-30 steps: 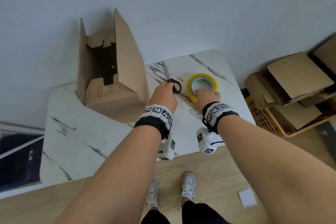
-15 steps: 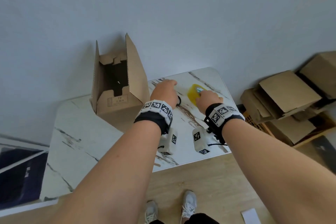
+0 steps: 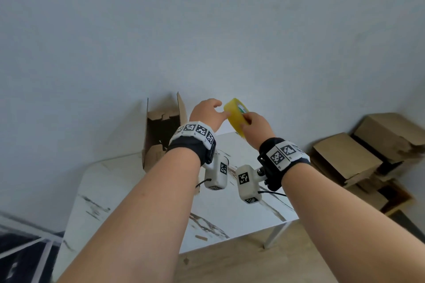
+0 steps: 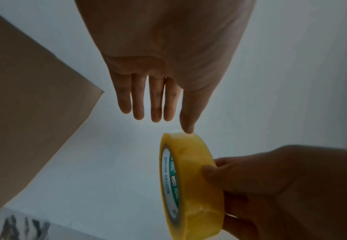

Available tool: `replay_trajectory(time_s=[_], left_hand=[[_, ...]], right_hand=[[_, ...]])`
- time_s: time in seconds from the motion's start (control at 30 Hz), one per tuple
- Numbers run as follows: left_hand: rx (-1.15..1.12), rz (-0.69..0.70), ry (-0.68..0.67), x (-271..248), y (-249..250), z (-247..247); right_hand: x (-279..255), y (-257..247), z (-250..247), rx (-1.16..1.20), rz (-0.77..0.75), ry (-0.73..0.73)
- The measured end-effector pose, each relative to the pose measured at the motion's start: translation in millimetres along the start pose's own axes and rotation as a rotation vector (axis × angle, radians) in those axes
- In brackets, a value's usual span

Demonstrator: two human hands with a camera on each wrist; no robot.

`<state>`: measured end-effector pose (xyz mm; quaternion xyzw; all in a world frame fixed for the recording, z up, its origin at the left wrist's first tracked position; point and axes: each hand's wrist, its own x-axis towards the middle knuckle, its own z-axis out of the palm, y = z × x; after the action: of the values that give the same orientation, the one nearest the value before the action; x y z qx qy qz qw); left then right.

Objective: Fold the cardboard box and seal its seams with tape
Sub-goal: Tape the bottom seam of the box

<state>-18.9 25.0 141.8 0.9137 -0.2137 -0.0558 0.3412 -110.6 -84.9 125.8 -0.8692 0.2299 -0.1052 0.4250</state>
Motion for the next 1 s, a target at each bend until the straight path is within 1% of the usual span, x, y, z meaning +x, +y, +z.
replay_trajectory(time_s=[0.13, 0.33, 0.47, 0.6, 0.73, 1.0], left_hand=[[-0.089, 0.020, 0.028, -3, -5, -23], [-0.117, 0.076, 0.105, -9, -17, -54], [-0.133, 0.077, 0.128, -13, -25, -70], [-0.113, 0.079, 0.119, -15, -25, -80], [-0.058, 0.058, 0.152, -14, -24, -88], [0.008, 0.104, 0.138, -21, -32, -94]], right_hand=[[-10, -27, 0, 0.032, -0.038, 0.016], [-25, -52, 11, 0.057, -0.059, 0.010], [-32, -65, 19, 0.073, -0.045, 0.008], [-37, -76, 26, 0.155, 0.017, -0.002], [-42, -87, 34, 0.188, -0.012, 0.034], [-40, -98, 32, 0.118, -0.016, 0.167]])
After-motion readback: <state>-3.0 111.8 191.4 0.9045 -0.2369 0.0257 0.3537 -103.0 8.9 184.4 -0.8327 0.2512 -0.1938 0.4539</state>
